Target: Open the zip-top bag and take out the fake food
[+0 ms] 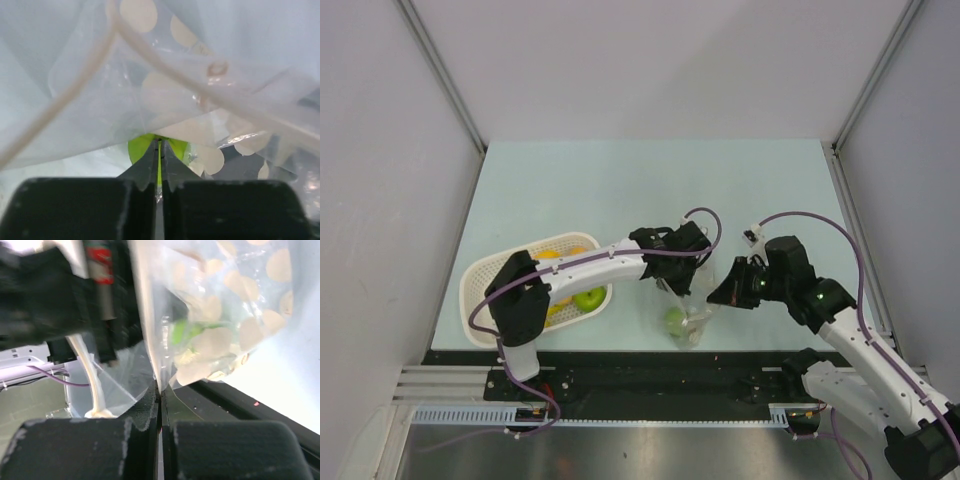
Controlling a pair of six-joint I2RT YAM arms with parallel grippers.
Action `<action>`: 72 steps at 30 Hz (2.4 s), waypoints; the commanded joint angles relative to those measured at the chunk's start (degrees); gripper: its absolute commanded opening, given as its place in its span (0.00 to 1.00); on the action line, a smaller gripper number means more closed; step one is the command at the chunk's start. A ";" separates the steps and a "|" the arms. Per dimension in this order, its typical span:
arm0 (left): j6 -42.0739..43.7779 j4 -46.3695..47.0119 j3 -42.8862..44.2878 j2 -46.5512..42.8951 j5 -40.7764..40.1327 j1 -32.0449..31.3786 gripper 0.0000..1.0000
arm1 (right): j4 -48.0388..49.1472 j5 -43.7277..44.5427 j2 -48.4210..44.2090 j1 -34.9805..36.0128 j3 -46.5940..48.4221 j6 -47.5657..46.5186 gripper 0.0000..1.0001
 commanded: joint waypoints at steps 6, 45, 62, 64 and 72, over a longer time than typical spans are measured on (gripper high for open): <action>4.15 -6.89 7.04 3.56 -1.70 0.33 0.09 | -0.74 0.53 2.07 -0.87 2.53 -2.86 0.00; 7.58 -1.45 -10.98 1.20 11.25 0.07 0.52 | -0.04 -1.40 2.86 -4.12 0.33 -5.94 0.00; 10.21 -5.59 14.16 -0.55 -3.35 0.24 0.00 | 1.02 -0.79 4.89 -3.77 0.86 -6.11 0.00; 10.13 -4.27 13.72 -2.57 -3.45 0.33 0.00 | 0.84 -0.53 4.80 -3.69 0.86 -6.11 0.00; 5.65 6.00 9.42 -10.92 9.97 3.66 0.00 | 0.58 0.79 6.03 -3.77 0.77 -7.17 0.00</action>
